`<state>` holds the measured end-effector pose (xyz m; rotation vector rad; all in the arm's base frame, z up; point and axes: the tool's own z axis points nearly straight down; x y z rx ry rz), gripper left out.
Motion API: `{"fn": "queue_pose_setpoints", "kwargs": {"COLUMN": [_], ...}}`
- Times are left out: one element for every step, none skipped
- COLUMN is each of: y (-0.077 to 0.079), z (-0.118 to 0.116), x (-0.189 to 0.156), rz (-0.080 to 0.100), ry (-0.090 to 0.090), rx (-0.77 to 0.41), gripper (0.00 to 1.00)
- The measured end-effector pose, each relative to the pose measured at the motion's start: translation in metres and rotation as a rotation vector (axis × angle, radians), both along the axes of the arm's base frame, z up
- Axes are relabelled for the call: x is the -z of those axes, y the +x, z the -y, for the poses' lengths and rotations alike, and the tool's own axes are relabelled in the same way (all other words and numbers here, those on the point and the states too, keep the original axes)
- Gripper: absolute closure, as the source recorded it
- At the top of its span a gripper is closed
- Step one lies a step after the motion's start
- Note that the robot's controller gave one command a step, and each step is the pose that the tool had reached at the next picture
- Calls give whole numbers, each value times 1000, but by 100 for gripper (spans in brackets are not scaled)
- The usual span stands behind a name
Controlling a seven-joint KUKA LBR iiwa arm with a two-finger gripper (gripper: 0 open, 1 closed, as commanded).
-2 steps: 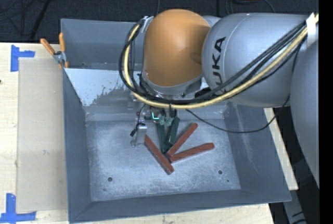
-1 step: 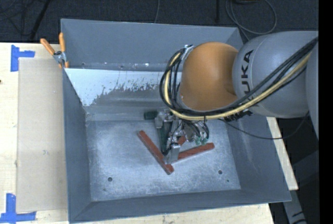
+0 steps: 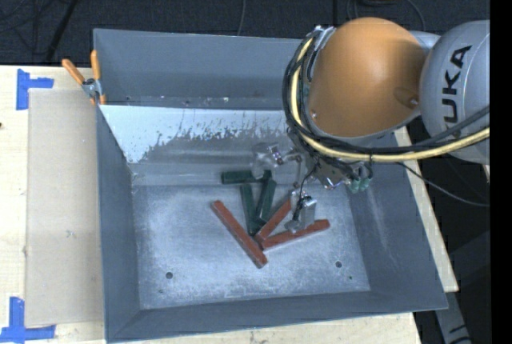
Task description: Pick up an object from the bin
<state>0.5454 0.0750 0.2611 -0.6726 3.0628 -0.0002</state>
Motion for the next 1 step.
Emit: {"fn": "queue_pose_setpoints", "kwargs": {"y": [-47], "z": [58], "x": [141], "rz": [-15], "ry": [-1], "rx": [-189], "gripper": [0]}}
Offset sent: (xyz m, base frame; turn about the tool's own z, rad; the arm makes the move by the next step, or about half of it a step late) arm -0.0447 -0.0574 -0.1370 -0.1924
